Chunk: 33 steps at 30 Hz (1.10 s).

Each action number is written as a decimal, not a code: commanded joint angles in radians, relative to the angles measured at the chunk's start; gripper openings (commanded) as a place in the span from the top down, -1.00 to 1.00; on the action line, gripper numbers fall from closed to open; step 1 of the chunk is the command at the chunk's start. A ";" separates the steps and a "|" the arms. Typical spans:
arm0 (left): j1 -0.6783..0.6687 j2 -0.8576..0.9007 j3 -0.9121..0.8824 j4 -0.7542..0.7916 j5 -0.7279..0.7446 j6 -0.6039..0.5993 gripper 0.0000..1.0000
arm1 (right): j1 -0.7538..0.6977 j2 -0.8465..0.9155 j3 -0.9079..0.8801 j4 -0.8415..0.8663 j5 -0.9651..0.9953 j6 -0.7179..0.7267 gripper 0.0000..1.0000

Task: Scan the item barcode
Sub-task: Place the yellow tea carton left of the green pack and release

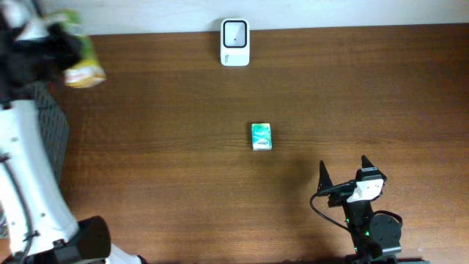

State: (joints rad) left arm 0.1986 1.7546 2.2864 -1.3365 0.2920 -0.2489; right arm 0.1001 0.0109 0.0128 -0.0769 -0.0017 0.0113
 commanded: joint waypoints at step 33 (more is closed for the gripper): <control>-0.615 0.350 -0.536 0.265 -0.185 0.105 -0.34 | 0.005 -0.008 -0.007 -0.003 -0.006 0.000 -0.97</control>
State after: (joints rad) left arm -0.4572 2.1078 1.6421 -1.0214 0.1146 -0.1459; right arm 0.1001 0.0109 0.0128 -0.0769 -0.0021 0.0113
